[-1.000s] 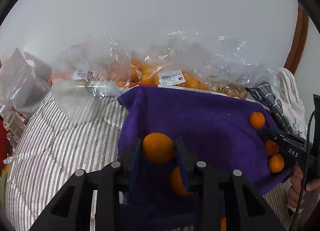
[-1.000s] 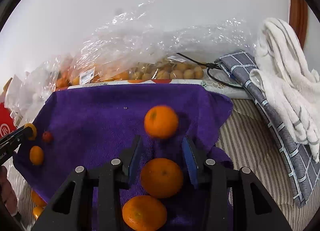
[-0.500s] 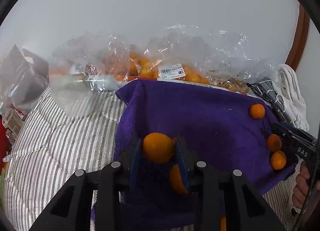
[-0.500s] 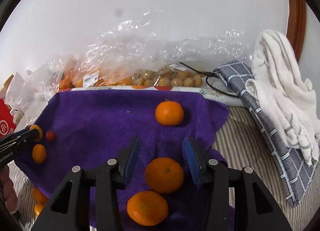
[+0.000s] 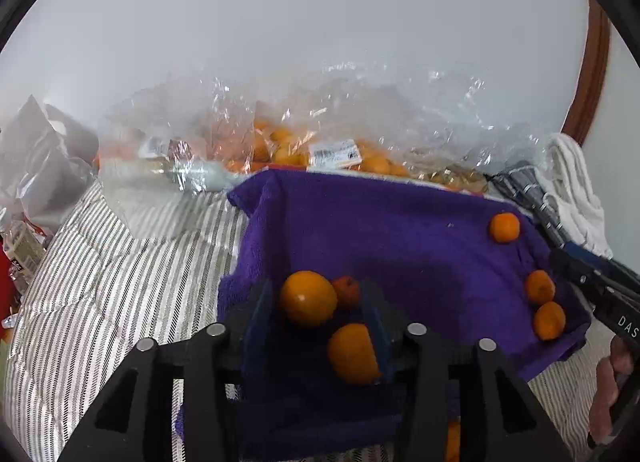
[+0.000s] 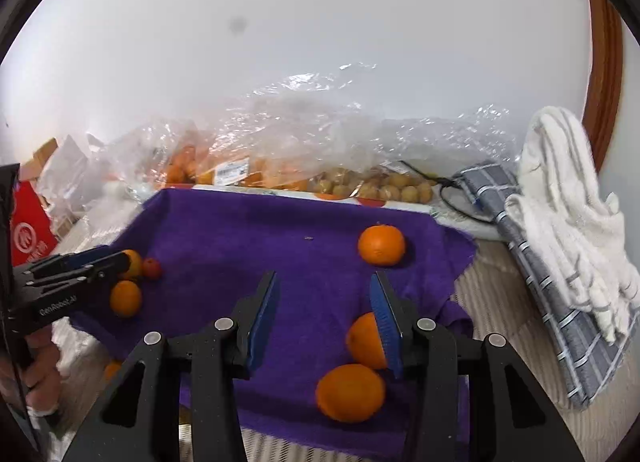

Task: Organize fruits
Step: 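Open the right tool to drop its orange on the towel while the left tool releases its orange, then grasp a small greenish-brown fruit from the bed with the right tool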

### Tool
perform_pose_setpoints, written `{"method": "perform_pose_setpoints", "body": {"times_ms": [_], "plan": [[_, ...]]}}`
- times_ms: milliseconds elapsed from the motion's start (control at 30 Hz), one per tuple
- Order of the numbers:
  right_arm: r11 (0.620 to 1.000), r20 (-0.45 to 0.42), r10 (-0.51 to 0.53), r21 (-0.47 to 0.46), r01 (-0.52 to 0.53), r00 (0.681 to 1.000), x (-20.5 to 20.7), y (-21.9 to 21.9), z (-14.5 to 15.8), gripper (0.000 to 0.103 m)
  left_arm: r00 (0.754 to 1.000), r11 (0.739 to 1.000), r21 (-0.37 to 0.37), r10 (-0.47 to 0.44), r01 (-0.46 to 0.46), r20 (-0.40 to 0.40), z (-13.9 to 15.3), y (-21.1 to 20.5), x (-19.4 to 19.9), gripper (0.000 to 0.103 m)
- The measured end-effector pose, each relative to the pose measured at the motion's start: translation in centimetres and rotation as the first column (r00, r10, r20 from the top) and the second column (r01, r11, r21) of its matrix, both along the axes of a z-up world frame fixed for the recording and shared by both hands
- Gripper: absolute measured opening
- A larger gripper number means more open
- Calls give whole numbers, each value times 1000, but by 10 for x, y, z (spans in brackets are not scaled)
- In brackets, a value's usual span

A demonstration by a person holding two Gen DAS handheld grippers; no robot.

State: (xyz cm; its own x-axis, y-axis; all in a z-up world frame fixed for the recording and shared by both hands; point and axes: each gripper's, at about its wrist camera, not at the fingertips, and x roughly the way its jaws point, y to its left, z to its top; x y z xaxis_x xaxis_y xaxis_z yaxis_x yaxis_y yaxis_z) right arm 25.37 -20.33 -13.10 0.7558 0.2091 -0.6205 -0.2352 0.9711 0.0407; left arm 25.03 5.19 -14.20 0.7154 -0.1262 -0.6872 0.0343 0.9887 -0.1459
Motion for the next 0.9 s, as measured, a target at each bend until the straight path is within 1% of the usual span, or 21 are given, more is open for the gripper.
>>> {"method": "perform_pose_setpoints", "body": {"times_ms": [100,233,267,333,400,433,467,500,533,633,767,800,900], "plan": [[999,-21,5,33,-5,1000,-2,0,3,47,998,999,16,32,-33,54,6,1,-7,45],[999,-26,14,40,-13,1000,-9,4,9,47,989,997,14,71,-73,130,16,7,-18,45],[999,-28,18,51,-16,999,-12,4,10,47,986,997,6,75,-77,148,20,10,-21,45],[997,-47,30,70,-27,998,-18,4,12,47,985,997,-19,71,-69,155,24,15,-27,45],[995,-62,50,84,-45,997,-28,7,11,48,988,996,-53,77,-70,137,24,23,-34,45],[996,-66,57,76,-52,996,-33,10,11,48,990,995,-72,76,-67,122,23,27,-39,45],[997,-72,62,49,-58,996,-40,15,9,48,992,994,-83,73,-64,107,21,30,-43,45],[998,-74,66,23,-65,995,-47,20,7,48,994,995,-88,64,-57,84,19,33,-49,45],[997,-74,72,15,-71,995,-52,23,5,48,996,995,-86,58,-52,69,17,35,-52,45],[993,-107,118,13,-117,987,-71,32,-3,48,999,996,-79,45,-44,12,11,39,-66,45],[980,-147,198,12,-199,969,-100,45,-17,41,999,992,-122,27,-32,-44,4,44,-86,45],[977,-154,213,7,-214,965,-105,48,-19,41,999,993,-116,20,-25,-44,4,43,-89,45],[967,-162,250,-7,-254,955,-118,55,-26,41,1000,998,-63,-4,3,-12,6,34,-102,45]]}}
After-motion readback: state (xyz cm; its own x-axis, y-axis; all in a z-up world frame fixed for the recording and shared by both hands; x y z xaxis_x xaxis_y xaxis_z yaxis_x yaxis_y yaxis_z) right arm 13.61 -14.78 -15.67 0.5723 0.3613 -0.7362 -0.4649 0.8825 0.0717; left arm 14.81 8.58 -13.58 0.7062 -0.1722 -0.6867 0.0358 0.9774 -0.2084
